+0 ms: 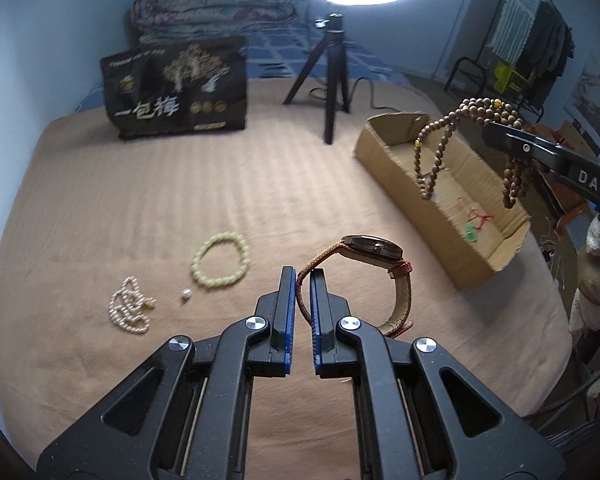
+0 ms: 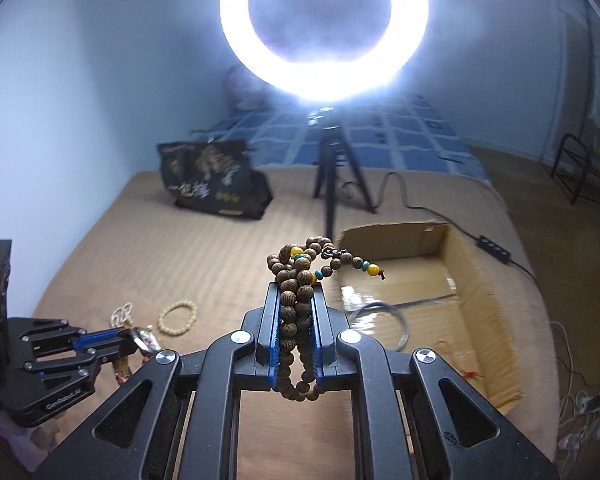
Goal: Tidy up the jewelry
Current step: 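Lift the watch and mala, carry them into the box and open both tools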
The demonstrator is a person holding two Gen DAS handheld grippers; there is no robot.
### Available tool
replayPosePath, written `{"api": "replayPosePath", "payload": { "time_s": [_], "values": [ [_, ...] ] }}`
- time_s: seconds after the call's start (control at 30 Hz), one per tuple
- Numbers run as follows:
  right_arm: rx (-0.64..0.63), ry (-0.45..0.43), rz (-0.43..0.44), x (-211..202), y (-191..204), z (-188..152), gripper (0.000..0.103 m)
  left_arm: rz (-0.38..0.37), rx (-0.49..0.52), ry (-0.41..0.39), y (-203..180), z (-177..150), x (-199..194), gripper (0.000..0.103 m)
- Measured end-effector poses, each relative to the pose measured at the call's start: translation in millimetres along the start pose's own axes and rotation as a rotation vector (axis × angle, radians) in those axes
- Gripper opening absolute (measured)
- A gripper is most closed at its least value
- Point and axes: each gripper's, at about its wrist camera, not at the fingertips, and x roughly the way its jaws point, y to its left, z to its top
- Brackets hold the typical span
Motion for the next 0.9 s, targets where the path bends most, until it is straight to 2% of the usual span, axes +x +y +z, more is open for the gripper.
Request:
{"api": "replayPosePath", "payload": {
  "time_s": [0.43,0.9],
  "values": [
    [0.113,-0.017,-0.092,-15,-78,-3,0.011,-0.066,0.080,-0.036,-69,24,15,0.005],
    [0.198,0.019,-0.102,8,-114,-7,0.011,-0.134,0.114,0.002,-132,36,56,0.005]
  ]
}}
